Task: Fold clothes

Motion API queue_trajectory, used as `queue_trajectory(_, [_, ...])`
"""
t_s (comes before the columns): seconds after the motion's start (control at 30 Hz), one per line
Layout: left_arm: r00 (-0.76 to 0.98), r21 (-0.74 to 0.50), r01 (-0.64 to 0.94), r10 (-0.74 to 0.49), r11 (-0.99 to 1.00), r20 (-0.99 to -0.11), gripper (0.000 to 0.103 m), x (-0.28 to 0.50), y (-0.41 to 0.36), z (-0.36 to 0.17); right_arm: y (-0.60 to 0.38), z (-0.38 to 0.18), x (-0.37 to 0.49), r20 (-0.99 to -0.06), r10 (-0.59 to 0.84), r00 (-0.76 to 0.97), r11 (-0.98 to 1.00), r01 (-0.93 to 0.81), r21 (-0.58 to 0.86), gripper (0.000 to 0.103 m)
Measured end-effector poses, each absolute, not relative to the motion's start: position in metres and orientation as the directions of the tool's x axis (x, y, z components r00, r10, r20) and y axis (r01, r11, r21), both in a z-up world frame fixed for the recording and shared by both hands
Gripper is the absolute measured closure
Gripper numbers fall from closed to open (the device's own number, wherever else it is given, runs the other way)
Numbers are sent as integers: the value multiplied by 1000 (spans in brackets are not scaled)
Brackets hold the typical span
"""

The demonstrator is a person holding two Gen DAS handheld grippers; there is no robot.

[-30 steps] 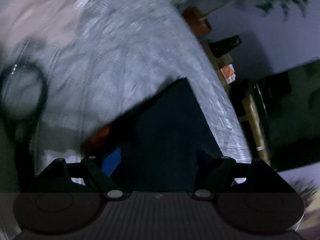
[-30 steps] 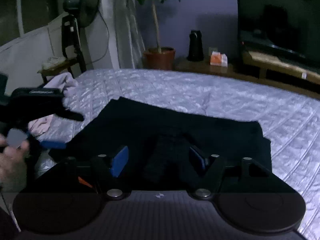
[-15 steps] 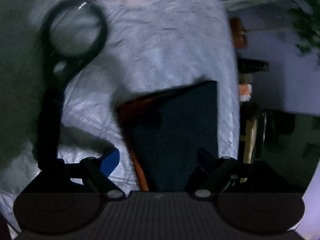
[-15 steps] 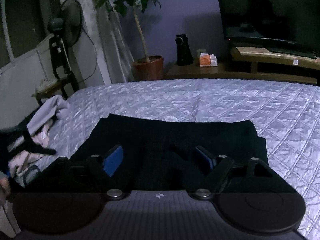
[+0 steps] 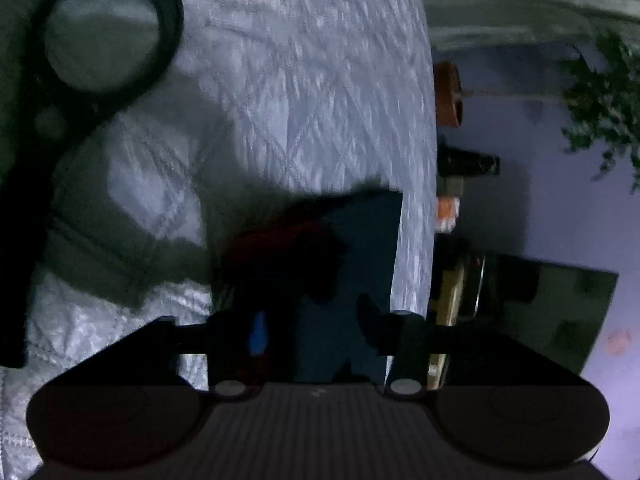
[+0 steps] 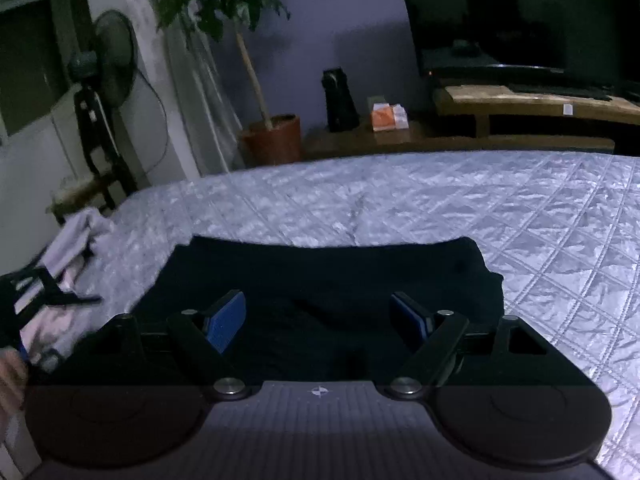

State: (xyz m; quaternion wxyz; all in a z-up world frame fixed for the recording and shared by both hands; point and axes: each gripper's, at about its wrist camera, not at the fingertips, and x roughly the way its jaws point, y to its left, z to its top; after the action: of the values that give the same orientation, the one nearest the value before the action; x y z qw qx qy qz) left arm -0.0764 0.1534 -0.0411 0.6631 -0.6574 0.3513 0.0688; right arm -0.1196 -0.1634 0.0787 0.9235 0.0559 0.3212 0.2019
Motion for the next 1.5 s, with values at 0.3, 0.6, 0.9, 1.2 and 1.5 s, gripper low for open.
queue_trajectory(0.3, [767, -842, -538, -392, 37, -507, 58, -81, 159, -55, -145, 62, -119, -655, 414, 632, 894, -417, 163, 19])
queue_trajectory(0.6, [731, -826, -532, -391, 187, -560, 94, -66, 155, -45, -135, 59, -124, -663, 457, 592, 856, -495, 149, 57])
queue_trajectory(0.9, [737, -825, -487, -373, 288, -564, 97, -73, 151, -33, -131, 60, -127, -673, 465, 575, 841, -524, 134, 56])
queue_trajectory(1.2, [818, -734, -260, -261, 627, -512, 97, -68, 104, 36, -136, 40, -120, -755, 424, 499, 840, -529, 122, 52])
queue_trajectory(1.5, [845, -381, 210, -363, 900, -392, 97, -90, -7, 100, -168, 49, -111, -700, 475, 533, 869, -410, 278, 37])
